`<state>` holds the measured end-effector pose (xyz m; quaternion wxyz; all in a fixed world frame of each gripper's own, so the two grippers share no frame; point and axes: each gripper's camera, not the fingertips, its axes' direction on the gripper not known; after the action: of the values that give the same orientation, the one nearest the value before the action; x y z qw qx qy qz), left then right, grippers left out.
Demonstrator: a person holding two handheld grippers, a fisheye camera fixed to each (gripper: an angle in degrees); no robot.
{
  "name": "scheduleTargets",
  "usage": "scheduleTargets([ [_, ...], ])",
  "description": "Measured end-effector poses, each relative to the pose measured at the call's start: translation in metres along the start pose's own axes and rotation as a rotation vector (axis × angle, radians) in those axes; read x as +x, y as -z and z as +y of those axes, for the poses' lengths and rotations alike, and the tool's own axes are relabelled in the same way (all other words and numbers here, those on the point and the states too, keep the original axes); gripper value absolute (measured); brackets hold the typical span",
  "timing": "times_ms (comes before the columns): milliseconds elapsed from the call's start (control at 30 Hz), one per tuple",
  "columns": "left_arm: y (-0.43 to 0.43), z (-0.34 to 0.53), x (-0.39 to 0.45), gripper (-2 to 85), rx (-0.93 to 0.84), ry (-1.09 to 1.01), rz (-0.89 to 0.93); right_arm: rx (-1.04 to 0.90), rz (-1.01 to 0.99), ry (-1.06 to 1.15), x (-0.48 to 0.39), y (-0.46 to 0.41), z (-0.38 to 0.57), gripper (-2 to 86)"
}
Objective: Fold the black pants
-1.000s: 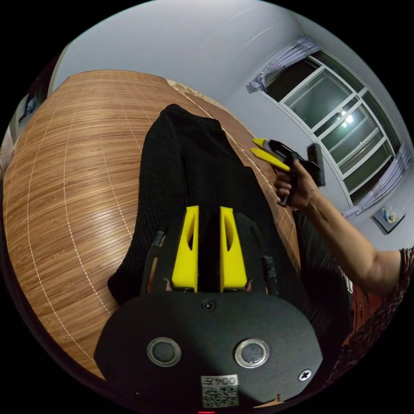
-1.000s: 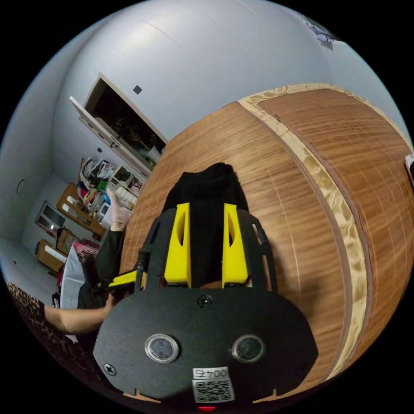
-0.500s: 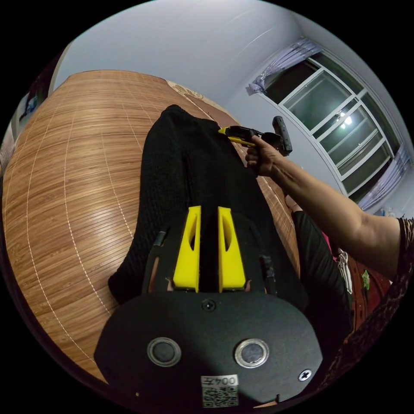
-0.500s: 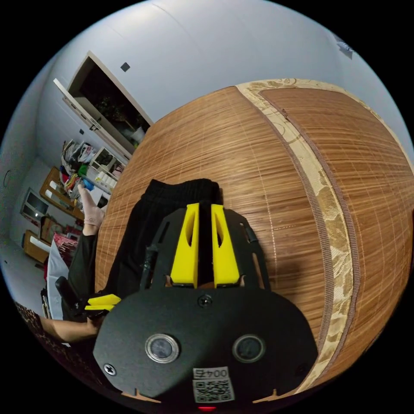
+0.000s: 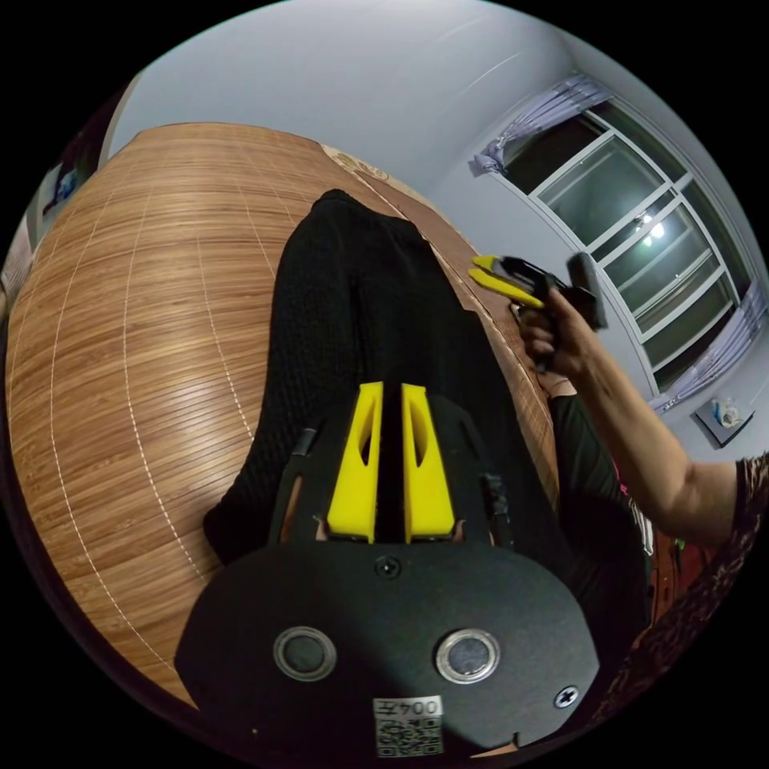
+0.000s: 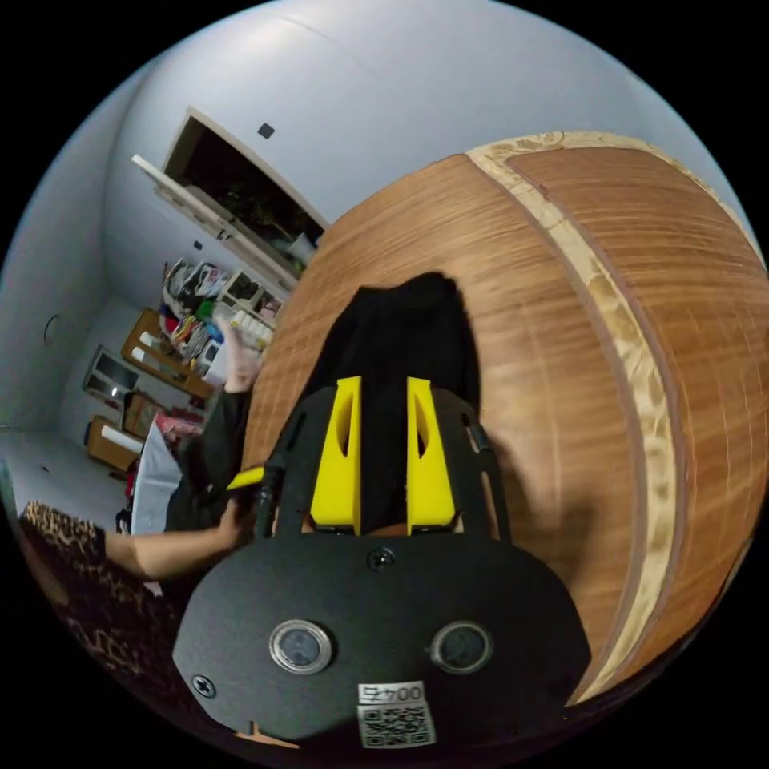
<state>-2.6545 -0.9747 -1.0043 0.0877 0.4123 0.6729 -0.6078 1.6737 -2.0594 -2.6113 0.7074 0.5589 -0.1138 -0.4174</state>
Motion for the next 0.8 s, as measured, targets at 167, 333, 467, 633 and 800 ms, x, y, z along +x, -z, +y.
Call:
scheduleTargets([
  [167,-0.001,-0.002,0.003,1.3,-0.004,0.024,0.025,-0.101,-0.113,-0.067,-0.070,0.026,0.125,9.6],
  [333,-0.002,-0.004,0.010,2.5,-0.008,0.040,0.063,-0.159,0.003,-0.276,-0.113,0.032,0.230,10.5],
  [467,0.004,-0.006,0.012,4.1,-0.008,0.075,0.138,-0.082,0.020,-0.290,-0.122,0.040,0.256,6.3],
  [633,0.059,0.016,0.086,2.7,0.002,-0.169,0.167,-0.056,-0.105,-0.303,-0.149,0.056,0.273,7.0],
  [800,0.062,0.074,0.161,2.0,-0.257,-0.329,0.047,-0.036,-0.038,-0.174,-0.215,0.077,0.285,8.2],
])
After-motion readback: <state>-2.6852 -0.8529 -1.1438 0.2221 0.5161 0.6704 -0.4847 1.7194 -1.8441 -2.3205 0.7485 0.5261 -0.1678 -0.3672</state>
